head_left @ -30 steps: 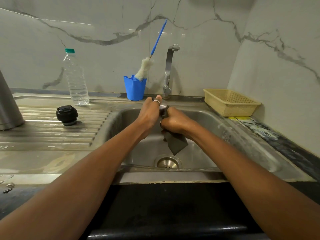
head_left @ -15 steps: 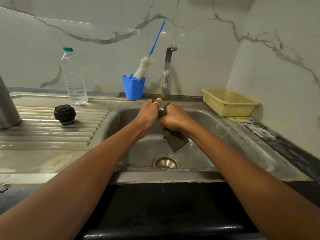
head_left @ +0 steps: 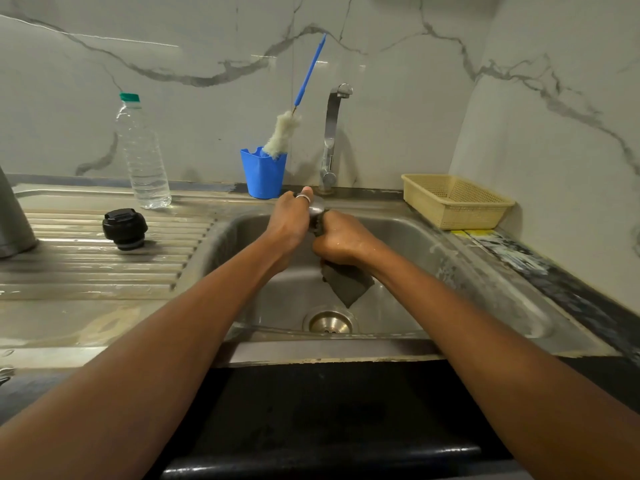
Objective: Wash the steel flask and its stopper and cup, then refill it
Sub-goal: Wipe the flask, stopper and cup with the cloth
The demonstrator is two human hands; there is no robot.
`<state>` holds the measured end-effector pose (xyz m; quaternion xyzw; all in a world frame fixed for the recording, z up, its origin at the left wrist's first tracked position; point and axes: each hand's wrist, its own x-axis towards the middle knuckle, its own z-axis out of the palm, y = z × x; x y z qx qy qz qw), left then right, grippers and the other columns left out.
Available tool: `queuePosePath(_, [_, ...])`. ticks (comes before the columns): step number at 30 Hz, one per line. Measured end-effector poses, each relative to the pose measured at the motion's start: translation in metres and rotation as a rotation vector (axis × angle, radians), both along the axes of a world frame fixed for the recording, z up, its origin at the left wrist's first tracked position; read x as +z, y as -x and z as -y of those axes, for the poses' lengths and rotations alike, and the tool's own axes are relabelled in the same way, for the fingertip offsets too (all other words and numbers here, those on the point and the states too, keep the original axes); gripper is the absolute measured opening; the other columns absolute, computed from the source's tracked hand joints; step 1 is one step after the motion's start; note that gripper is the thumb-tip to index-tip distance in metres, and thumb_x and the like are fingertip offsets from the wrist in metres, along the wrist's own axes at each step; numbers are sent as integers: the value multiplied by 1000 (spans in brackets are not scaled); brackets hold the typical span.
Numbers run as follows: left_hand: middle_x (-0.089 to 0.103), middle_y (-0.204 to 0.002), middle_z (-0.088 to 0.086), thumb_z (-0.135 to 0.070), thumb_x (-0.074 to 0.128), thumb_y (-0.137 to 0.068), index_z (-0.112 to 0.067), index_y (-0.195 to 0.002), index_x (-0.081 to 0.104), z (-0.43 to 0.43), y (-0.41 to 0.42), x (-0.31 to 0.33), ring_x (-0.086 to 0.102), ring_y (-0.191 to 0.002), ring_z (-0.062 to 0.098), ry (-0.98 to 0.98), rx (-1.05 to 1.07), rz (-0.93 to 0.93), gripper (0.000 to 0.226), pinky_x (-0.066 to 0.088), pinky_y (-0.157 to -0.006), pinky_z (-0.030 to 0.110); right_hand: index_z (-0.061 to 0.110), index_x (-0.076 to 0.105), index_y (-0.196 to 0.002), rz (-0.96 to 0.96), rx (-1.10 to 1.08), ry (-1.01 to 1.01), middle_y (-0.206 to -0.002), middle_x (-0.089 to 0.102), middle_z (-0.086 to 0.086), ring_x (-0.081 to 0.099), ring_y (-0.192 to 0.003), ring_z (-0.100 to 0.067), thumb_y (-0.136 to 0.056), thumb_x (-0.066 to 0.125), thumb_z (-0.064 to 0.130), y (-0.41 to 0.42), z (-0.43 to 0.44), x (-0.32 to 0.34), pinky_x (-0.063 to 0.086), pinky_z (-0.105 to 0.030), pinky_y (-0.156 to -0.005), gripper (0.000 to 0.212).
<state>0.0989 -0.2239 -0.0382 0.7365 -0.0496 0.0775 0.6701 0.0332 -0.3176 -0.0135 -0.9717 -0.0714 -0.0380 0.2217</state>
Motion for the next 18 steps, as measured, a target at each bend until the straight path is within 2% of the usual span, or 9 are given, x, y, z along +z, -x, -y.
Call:
queuePosePath(2, [53, -90, 3, -35, 40, -109, -16, -96, 51, -5, -3, -1, 50, -85, 16, -52, 62, -13, 25, 43, -83, 36, 24, 46, -74, 7, 13, -1, -81, 62, -4, 67, -85, -27, -92, 56, 9, 0, -4, 2, 58, -39, -76, 25])
queuePosePath(4, [54, -91, 4, -36, 41, -108, -18, -92, 51, -11, -6, -2, 51, -86, 18, -33, 54, -35, 25, 46, -84, 38, 21, 44, -72, 32, 8, 21, -73, 55, -1, 60, -76, -22, -92, 57, 10, 2, -7, 7, 51, -32, -64, 26])
queuePosePath(7, [56, -92, 4, -37, 41, -108, -21, -91, 51, -9, -4, -1, 52, -81, 15, -51, -44, -37, 26, 44, -78, 36, 18, 45, -72, 83, -29, 17, -73, 53, -2, 62, -83, -26, -92, 61, 15, -1, -2, 10, 54, -38, -73, 26])
queuePosePath(9, [57, -89, 1, -38, 40, -108, -20, -93, 53, -2, 1, -2, 52, -81, 13, -100, -94, -16, 27, 43, -79, 34, 18, 50, -73, 85, -51, -5, -74, 57, -3, 65, -84, -28, -92, 63, 17, -3, 4, 8, 56, -40, -77, 23])
queuePosePath(11, [59, -94, 4, -38, 41, -108, -18, -97, 56, 3, 1, -4, 54, -86, 16, -119, -94, -4, 27, 46, -85, 36, 17, 55, -77, 38, -45, -50, -81, 64, -6, 67, -88, -29, -92, 63, 15, 0, 6, 6, 57, -41, -80, 17])
queuePosePath(13, [61, -103, 9, -38, 43, -107, -13, -108, 58, 0, 1, -2, 56, -95, 20, -53, -33, -23, 29, 50, -98, 44, 17, 53, -81, -29, 1, -104, -95, 70, -13, 69, -94, -32, -94, 60, 10, 3, 2, 4, 59, -47, -86, 16])
queuePosePath(14, [62, -105, 10, -38, 43, -107, -13, -107, 58, -3, -1, 0, 58, -97, 22, -5, 1, -31, 29, 50, -102, 48, 17, 51, -81, -40, 24, -112, -97, 70, -15, 69, -94, -33, -93, 57, 7, 4, -1, 3, 59, -48, -86, 17])
queuePosePath(16, [61, -96, 7, -35, 44, -107, -15, -96, 58, -9, -5, 2, 58, -94, 23, 64, 50, -33, 27, 52, -100, 46, 19, 48, -77, -18, 54, -69, -86, 66, -10, 67, -86, -27, -91, 56, 5, 4, -7, 3, 59, -38, -75, 21])
queuePosePath(18, [57, -85, 3, -33, 45, -107, -18, -88, 54, -12, -5, 1, 54, -88, 21, 78, 63, -53, 26, 50, -89, 41, 20, 44, -72, 56, 42, 5, -73, 54, -2, 57, -71, -18, -90, 58, 8, 2, -8, 7, 46, -26, -58, 25])
